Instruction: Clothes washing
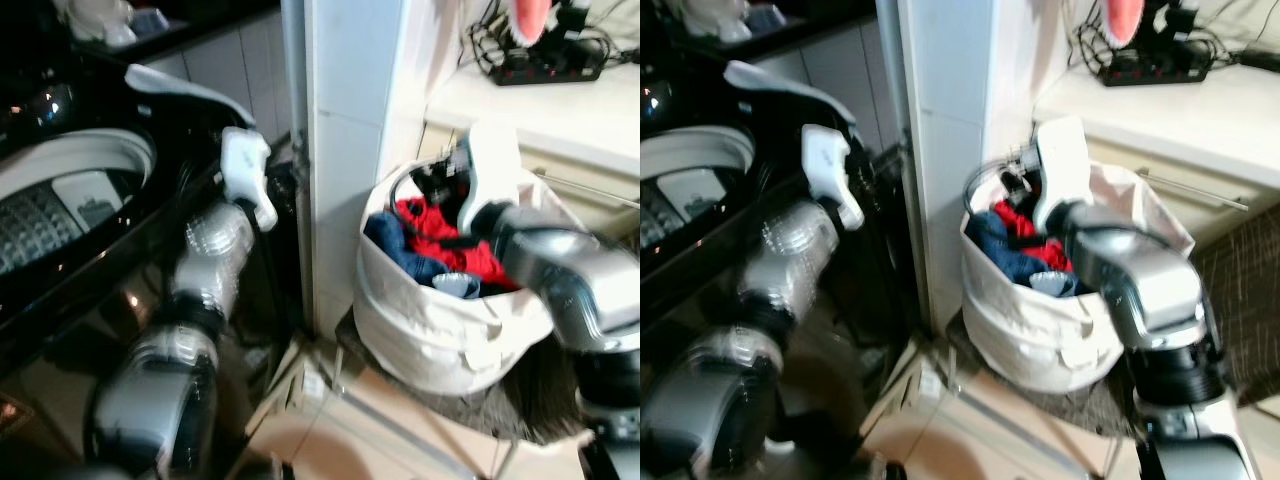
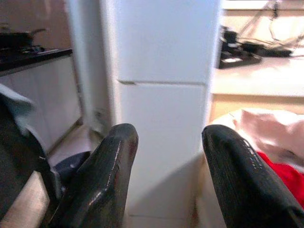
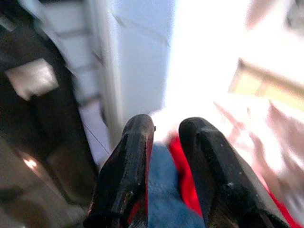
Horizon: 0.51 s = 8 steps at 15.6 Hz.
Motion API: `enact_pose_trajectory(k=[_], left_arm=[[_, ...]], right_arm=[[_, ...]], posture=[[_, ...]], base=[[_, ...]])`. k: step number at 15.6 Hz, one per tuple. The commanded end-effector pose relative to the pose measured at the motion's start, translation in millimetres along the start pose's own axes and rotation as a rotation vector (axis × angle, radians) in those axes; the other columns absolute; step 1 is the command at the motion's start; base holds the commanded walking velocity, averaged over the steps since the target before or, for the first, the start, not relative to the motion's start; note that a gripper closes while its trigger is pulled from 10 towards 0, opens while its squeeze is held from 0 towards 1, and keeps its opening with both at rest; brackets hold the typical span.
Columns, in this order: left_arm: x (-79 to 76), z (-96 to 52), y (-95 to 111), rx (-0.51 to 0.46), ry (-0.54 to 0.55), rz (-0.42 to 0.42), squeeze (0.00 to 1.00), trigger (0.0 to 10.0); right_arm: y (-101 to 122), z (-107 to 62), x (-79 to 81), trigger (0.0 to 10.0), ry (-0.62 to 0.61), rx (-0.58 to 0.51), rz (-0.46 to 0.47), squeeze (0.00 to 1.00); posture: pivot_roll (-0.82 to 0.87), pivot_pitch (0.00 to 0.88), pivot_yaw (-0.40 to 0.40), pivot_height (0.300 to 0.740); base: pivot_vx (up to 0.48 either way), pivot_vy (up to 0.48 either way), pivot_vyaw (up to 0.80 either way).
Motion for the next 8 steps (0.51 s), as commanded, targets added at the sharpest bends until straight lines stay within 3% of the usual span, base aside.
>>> enact_pose_trajectory(k=[1, 2, 3, 4, 6, 8], left_arm=[[-0.4, -2.8, 5.8, -0.024, -0.007, 0.048, 0.00, 10.0], [-11.3, -13.1, -10.0, 0.018, -0.050, 0.046, 0.00, 10.0], [-17.9, -19.8, -16.9, 0.031, -0.079, 0.063, 0.00, 10.0], [-25.4, -28.2, -22.6, 0.046, -0.111, 0.074, 0.00, 10.0], [-38.1, -40.9, -29.1, 0.074, -0.165, 0.111, 0.00, 10.0], [-37.6, -42.2, -26.6, 0.075, -0.143, 0.116, 0.00, 10.0]], right_arm=[[-6.1, 3.9, -4.9, 10.0, -0.033, 0.010, -0.007, 0.00], [-18.8, 10.4, -14.1, 10.0, -0.068, 0.049, 0.008, 0.00], [-26.9, 15.7, -22.2, 10.0, -0.096, 0.075, 0.025, 0.79], [-36.1, 22.1, -30.6, 10.0, -0.114, 0.104, 0.049, 1.00], [-46.9, 38.5, -49.3, 10.0, -0.152, 0.132, 0.104, 1.00], [-48.0, 47.6, -60.2, 10.0, -0.179, 0.134, 0.103, 1.00]], posture=[[-0.03, 0.000, 0.061, 0.740], [-0.03, 0.000, 0.061, 0.740], [-0.03, 0.000, 0.061, 0.740], [-0.03, 0.000, 0.061, 0.740], [-0.03, 0.000, 0.059, 0.740], [-0.01, 0.000, 0.052, 0.740]], base=[[0.000, 0.000, 0.00], [0.000, 0.000, 0.00], [0.000, 0.000, 0.00], [0.000, 0.000, 0.00], [0.000, 0.000, 0.00], [0.000, 0.000, 0.00]])
Point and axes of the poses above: a point about 5 cm out from each wrist's last joint towards the gripper, its own z axis pointing out of the wrist towards the gripper, its own y axis along the axis of the wrist's last joint, x = y × z, the point moved 4 cm from there along z, pointing out of the wrist towards the gripper, and after that the axes turned 8 degrees about z, right-handed, at the moved point
